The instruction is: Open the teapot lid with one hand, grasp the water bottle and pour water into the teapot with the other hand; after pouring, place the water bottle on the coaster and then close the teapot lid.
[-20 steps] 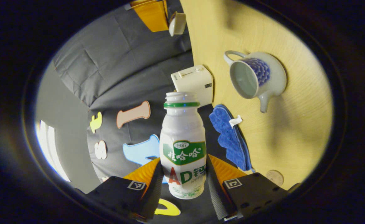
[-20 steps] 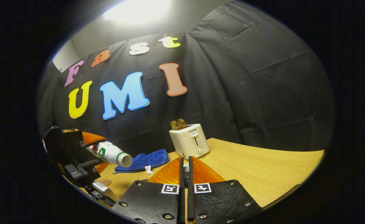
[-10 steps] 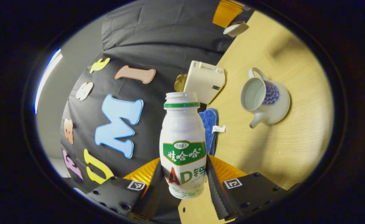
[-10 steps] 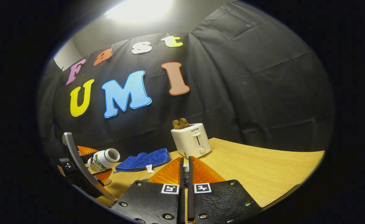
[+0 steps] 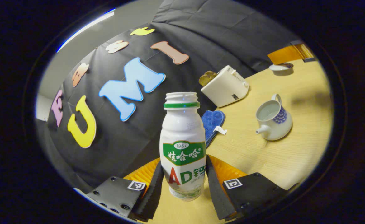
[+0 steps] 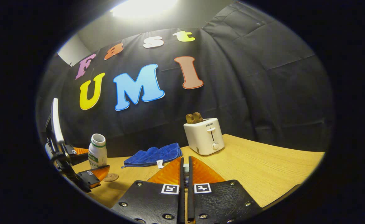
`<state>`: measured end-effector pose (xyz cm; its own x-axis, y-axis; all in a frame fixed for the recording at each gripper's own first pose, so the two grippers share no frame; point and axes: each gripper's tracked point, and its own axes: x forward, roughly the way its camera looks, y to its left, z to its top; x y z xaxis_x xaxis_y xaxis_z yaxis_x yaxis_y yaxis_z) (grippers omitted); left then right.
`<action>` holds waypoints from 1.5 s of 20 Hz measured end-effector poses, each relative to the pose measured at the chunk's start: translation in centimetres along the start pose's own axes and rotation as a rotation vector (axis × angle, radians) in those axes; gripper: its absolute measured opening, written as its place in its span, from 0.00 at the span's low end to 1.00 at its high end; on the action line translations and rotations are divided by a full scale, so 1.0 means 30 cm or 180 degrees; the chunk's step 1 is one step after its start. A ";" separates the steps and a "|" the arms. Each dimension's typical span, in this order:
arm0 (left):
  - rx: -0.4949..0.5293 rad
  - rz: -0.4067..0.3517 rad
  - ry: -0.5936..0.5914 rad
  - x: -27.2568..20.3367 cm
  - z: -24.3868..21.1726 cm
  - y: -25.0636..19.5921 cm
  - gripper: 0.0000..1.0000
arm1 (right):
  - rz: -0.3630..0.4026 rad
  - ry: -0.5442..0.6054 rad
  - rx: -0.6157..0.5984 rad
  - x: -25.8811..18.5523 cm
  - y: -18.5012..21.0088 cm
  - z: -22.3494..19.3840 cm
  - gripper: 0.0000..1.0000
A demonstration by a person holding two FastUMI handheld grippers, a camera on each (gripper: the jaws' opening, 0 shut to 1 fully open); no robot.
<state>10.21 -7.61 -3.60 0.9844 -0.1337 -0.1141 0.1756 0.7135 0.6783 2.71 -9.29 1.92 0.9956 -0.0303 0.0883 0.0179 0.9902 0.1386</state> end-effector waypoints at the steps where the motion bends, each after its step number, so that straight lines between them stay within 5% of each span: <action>1: -0.0177 0.0031 0.0037 -0.010 -0.030 0.024 0.76 | 0.0033 0.0042 -0.0041 0.008 0.021 -0.007 0.03; 5: -0.0840 0.0182 0.0102 -0.057 -0.115 0.141 0.81 | 0.0176 0.0173 -0.0153 0.042 0.104 -0.026 0.03; 7: -0.1115 0.0216 0.0102 -0.066 -0.146 0.189 0.71 | 0.0213 0.0203 -0.0222 0.064 0.138 -0.029 0.03; 9: -0.1304 0.0264 0.0104 -0.076 -0.173 0.229 0.81 | 0.0235 0.0242 -0.0289 0.087 0.163 -0.041 0.03; 13: -0.1650 0.0298 0.0067 -0.085 -0.209 0.283 0.81 | 0.0261 0.0368 -0.0360 0.114 0.198 -0.087 0.04; 23: -0.2177 0.0366 0.0068 -0.102 -0.300 0.366 0.81 | 0.0294 0.0533 -0.0539 0.145 0.235 -0.152 0.03; 26: -0.2240 0.0394 0.0070 -0.116 -0.315 0.379 0.72 | 0.0273 0.0563 -0.0573 0.148 0.229 -0.166 0.03; 30: -0.2298 0.0402 0.0067 -0.120 -0.312 0.383 0.81 | 0.0262 0.0618 -0.0547 0.147 0.224 -0.185 0.03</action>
<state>8.77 7.52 -2.18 0.9963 -0.0125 -0.0856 0.0160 0.9990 0.0409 7.75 -2.01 -2.22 0.9930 0.0616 -0.1007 -0.0651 0.9974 -0.0320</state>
